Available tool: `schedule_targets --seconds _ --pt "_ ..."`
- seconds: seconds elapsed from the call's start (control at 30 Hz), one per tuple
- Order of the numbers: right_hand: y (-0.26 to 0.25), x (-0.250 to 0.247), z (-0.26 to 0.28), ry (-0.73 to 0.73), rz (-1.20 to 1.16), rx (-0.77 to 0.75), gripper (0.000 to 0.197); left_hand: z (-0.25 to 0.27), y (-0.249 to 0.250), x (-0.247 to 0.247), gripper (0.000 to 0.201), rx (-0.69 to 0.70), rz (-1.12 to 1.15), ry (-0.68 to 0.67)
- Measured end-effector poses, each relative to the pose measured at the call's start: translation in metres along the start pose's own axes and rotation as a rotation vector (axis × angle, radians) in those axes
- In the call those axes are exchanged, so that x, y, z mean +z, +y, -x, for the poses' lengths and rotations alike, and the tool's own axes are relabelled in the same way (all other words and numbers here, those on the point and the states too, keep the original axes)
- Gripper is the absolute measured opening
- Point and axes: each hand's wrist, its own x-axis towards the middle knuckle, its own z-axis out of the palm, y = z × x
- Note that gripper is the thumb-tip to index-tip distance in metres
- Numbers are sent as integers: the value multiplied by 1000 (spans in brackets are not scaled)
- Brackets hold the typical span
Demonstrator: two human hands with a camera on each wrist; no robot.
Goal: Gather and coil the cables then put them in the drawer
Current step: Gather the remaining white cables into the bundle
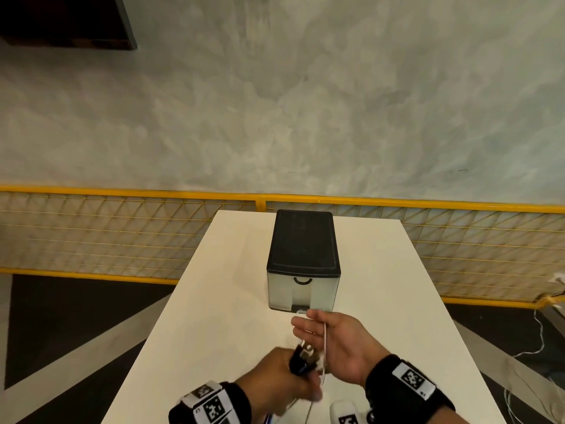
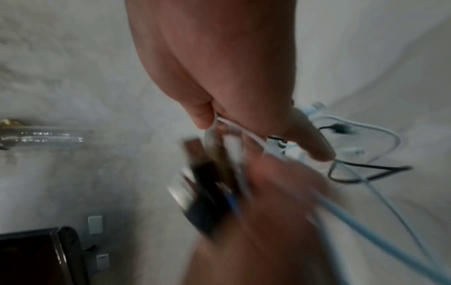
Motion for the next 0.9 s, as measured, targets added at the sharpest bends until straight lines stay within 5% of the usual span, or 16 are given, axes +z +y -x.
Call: schedule_targets --seconds 0.07,0.13,0.17,0.23,0.3,0.37,0.53,0.73,0.9 --pt "-9 -5 -2 4 102 -2 21 -52 1 5 20 -96 -165 149" --pt "-14 -7 -1 -18 104 -26 17 -109 19 38 34 -82 -397 860" --pt "-15 -7 0 -30 81 -45 16 -107 19 37 32 -34 -235 856" --pt "-11 -7 1 -27 47 -64 16 -42 -2 7 10 -51 224 327" --pt "-1 -7 1 -21 35 -64 17 1 -6 -11 14 -44 416 111" --pt "10 0 1 -22 20 -55 19 -5 -18 -21 14 41 317 287" --pt "18 11 6 16 59 -33 29 -29 -11 11 21 93 296 340" --pt "24 1 12 50 41 48 21 -22 -21 6 15 29 199 188" --pt "28 -5 24 75 272 15 17 -14 -26 -2 22 -26 106 115"
